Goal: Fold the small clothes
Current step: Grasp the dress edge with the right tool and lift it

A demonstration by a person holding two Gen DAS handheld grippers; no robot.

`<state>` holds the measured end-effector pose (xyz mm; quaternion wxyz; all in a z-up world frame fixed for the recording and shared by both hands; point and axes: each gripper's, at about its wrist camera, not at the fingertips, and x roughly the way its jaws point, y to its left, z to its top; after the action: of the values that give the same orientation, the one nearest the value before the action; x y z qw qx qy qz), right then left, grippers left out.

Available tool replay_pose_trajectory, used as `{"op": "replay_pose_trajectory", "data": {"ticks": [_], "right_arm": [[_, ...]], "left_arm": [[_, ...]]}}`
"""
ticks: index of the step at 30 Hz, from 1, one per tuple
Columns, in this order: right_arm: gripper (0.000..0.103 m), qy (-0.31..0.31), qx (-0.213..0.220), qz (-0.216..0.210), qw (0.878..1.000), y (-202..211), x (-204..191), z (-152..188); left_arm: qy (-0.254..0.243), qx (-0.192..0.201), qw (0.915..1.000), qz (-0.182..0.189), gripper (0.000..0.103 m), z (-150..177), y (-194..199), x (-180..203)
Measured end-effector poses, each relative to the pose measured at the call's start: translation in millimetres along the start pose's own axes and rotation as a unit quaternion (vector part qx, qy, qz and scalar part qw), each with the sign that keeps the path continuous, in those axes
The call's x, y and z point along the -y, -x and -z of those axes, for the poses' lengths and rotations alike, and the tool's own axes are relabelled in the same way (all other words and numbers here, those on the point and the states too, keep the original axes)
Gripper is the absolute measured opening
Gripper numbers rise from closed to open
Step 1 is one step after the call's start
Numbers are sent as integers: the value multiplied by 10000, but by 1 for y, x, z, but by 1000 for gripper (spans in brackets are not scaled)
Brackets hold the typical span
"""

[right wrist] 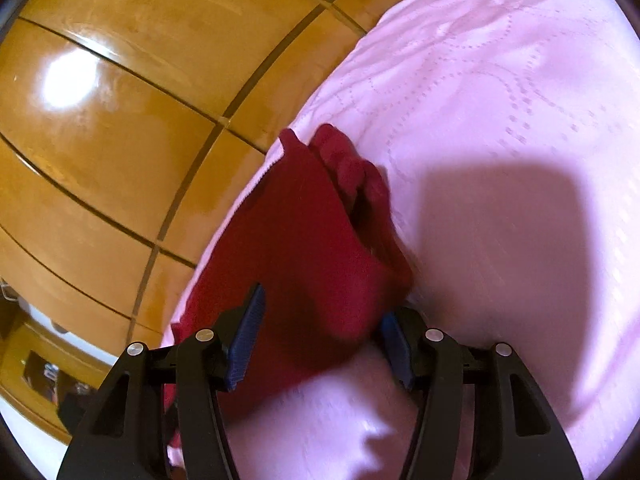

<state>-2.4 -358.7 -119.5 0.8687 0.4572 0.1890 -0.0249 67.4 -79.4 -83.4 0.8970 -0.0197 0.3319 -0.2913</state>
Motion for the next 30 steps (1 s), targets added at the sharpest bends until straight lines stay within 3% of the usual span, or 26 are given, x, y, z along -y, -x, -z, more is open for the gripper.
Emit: {"op": "replay_pose_trajectory", "data": {"ticks": [8, 10, 12, 14, 30], "right_arm": [[55, -558, 285, -356, 9974, -23, 3, -20], [47, -696, 270, -410, 9964, -27, 4, -24], [29, -789, 178, -224, 9965, -33, 7, -27], [21, -850, 149, -197, 9961, -34, 13, -27], [18, -783, -53, -372, 9962, -36, 19, -31]], "left_arm": [[4, -52, 10000, 52, 20, 2, 1, 1], [-24, -115, 9999, 89, 20, 0, 0, 1], [-15, -173, 9997, 143, 20, -1, 0, 0], [-50, -219, 9996, 175, 20, -2, -1, 0], [148, -363, 9992, 107, 21, -4, 0, 0]]}}
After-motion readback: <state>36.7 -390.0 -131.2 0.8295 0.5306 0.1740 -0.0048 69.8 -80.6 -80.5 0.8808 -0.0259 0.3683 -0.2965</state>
